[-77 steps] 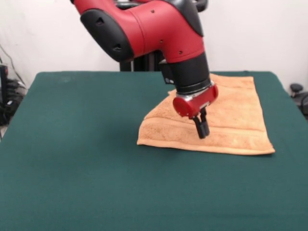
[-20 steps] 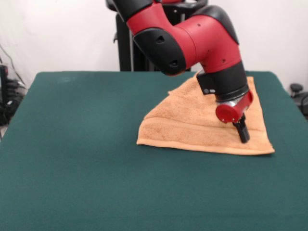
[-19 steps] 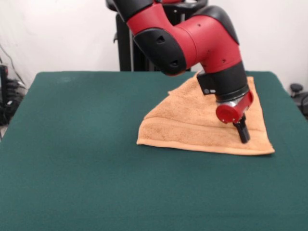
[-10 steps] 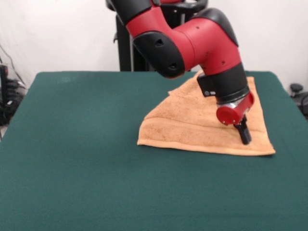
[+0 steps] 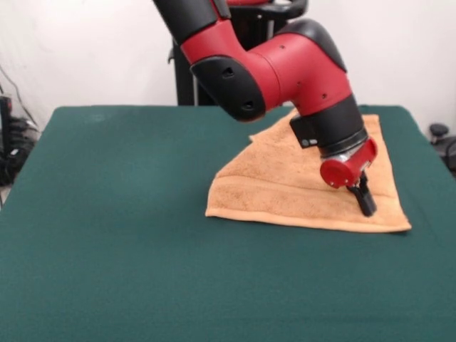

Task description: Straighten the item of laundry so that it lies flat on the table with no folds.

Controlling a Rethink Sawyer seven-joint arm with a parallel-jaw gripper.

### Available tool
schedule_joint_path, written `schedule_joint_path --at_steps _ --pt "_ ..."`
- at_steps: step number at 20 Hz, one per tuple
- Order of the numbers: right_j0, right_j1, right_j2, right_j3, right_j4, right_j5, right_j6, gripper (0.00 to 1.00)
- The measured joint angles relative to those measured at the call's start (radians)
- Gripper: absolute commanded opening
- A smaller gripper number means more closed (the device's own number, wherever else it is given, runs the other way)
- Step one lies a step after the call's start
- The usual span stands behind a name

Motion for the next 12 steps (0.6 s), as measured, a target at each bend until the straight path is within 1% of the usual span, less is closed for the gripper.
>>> schedule_joint_path --at_steps 6,9,12 --pt "0.001 0.009 -0.014 -0.001 -0.017 -0.050 0.000 0.00" --pt "0.001 0.019 -0.025 -0.001 -0.021 -0.094 0.000 0.00" --pt "0.002 0.023 -0.028 -0.003 -0.023 -0.108 0.000 0.00"
